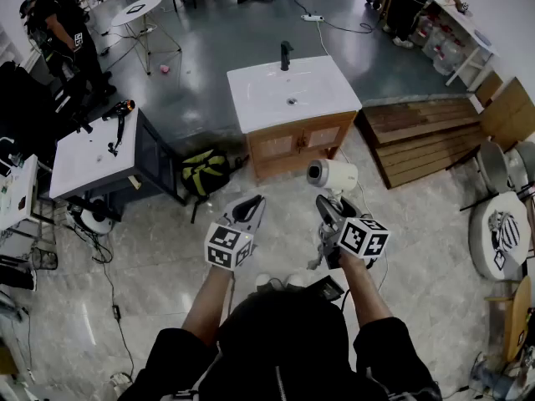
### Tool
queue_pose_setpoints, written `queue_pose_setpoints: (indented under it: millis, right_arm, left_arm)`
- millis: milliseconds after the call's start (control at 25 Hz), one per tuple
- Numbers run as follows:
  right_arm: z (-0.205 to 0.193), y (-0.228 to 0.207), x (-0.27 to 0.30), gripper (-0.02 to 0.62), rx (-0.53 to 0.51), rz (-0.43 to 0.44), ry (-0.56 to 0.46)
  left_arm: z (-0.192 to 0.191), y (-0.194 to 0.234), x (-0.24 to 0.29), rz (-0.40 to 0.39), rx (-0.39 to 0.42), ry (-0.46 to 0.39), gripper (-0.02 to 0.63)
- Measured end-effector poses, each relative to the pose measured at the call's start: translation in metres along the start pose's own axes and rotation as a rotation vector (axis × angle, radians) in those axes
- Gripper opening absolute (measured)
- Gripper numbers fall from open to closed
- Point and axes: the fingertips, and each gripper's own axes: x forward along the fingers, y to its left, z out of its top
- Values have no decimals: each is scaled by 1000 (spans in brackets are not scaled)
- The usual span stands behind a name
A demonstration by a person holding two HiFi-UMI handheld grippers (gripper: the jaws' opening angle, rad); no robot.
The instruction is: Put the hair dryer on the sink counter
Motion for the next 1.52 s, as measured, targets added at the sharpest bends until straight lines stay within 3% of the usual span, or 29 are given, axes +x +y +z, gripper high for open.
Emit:
queue_pose_setpoints:
  millis: [200,1520]
  right_arm:
    - [4,5,-3,204,-1,20,-24]
    - [-17,15,-1,204,1,-65,-34]
  left_arm:
    - [2,0,1,-7,1,-4,28]
    - [-9,16,-7,-79,14,11,28]
